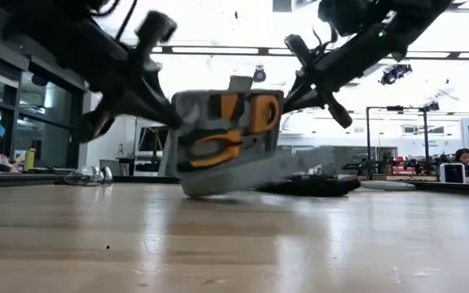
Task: Prefit tool cases
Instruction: Open the gray toolbox
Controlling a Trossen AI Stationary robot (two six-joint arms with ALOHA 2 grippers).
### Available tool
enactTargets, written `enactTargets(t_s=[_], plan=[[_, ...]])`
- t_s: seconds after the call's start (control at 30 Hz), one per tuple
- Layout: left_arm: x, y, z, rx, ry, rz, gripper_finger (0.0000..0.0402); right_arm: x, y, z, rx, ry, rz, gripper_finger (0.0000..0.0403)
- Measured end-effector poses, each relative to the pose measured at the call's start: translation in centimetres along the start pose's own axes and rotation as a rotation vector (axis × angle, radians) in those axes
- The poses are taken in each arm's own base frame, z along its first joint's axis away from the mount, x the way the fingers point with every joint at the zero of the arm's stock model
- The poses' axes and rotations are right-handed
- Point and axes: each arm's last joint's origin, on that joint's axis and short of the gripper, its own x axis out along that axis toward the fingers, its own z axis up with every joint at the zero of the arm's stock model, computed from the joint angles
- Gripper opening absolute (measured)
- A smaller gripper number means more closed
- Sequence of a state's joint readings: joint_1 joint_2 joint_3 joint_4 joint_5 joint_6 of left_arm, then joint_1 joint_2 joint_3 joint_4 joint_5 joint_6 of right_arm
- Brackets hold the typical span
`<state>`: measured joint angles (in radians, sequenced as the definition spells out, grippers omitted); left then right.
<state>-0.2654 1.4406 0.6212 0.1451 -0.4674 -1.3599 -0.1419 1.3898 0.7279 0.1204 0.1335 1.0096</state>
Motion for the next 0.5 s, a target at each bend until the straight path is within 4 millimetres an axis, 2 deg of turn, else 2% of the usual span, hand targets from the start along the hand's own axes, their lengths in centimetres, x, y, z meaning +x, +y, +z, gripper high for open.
enactTargets(t_s=[0.23, 0.4, 0.5], plan=[[1.1, 1.0, 2.7, -0.026, -0.101, 0.071, 0.0000, 1.4, -2.5, 2.6, 0.029, 0.008, -0.019, 0.0000], [1.9, 1.5, 5.0, -0.042, -0.141, 0.074, 0.0000, 2.2, -3.5, 2.7, 0.057, 0.010, -0.055, 0.0000], [2.1, 1.8, 5.5, -0.034, -0.135, 0.089, 0.0000, 2.1, -3.6, 2.2, 0.032, 0.043, -0.082, 0.0000]])
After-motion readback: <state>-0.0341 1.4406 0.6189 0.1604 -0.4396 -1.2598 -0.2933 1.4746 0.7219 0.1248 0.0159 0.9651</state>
